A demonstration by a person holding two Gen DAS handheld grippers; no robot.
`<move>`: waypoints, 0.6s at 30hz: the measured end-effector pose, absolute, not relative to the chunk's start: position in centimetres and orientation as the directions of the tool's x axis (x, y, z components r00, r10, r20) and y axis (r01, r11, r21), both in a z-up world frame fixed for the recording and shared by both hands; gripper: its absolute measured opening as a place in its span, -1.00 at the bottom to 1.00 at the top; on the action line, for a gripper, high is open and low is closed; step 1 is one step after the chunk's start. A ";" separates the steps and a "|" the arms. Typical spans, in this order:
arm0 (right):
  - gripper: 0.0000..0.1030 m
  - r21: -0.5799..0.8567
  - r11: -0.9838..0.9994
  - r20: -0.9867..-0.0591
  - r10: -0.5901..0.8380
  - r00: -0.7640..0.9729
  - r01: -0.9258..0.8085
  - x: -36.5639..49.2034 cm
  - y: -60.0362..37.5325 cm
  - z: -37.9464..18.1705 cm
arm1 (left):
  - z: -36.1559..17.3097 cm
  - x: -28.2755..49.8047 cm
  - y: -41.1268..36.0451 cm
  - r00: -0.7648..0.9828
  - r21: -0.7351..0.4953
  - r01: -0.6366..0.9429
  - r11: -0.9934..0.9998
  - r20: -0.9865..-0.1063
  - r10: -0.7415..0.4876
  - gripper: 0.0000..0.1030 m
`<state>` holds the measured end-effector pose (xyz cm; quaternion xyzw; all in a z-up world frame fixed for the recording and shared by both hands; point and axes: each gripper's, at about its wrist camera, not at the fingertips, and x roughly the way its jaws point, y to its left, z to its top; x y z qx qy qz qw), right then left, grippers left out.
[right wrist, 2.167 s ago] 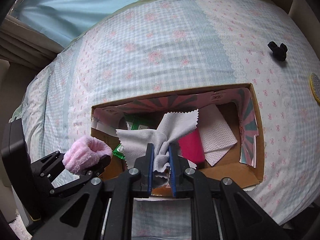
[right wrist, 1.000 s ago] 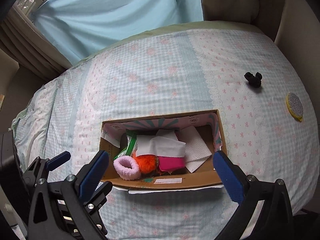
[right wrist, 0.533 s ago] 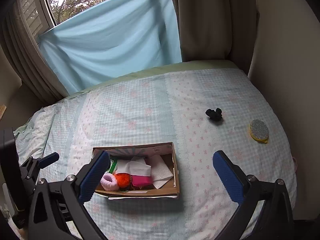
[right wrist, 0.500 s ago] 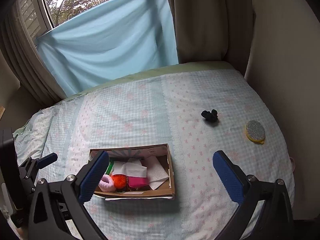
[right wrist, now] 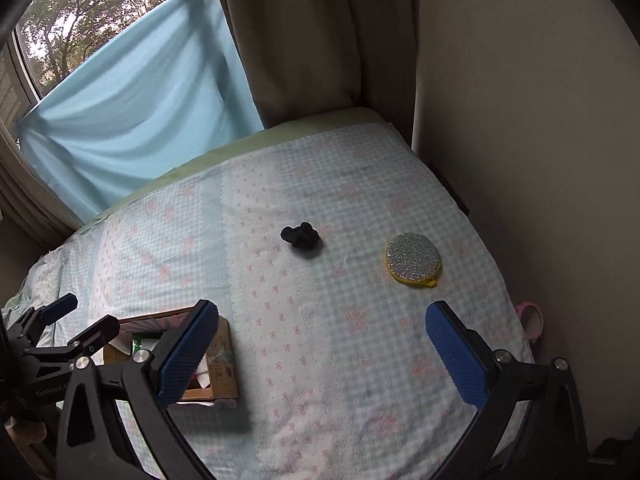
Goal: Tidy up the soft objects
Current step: 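Grasp the black scrunchie with the left tool while the right tool grasps the glitter sponge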
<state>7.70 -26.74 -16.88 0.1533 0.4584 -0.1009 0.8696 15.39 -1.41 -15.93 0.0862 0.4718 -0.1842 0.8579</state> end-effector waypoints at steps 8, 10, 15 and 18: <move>1.00 0.181 0.915 -0.886 -0.007 0.464 0.360 11.6 -35.2 -22.8 | -19.9 19.9 -10.7 0.436 -0.046 0.383 0.923 -0.872 -0.225 0.99; 1.00 0.173 0.915 -0.901 -0.002 0.433 0.364 13.1 -36.7 -24.7 | -21.6 21.5 -12.6 0.419 -0.052 0.370 0.928 -0.882 -0.216 0.99; 1.00 0.184 0.912 -0.927 0.037 0.373 0.367 16.9 -39.9 -30.0 | -27.2 26.2 -16.7 0.364 -0.077 0.311 0.947 -0.911 -0.194 0.99; 1.00 0.196 0.908 -0.939 0.065 0.339 0.369 19.1 -41.2 -33.4 | -30.8 28.9 -18.6 0.334 -0.079 0.290 0.954 -0.926 -0.177 0.99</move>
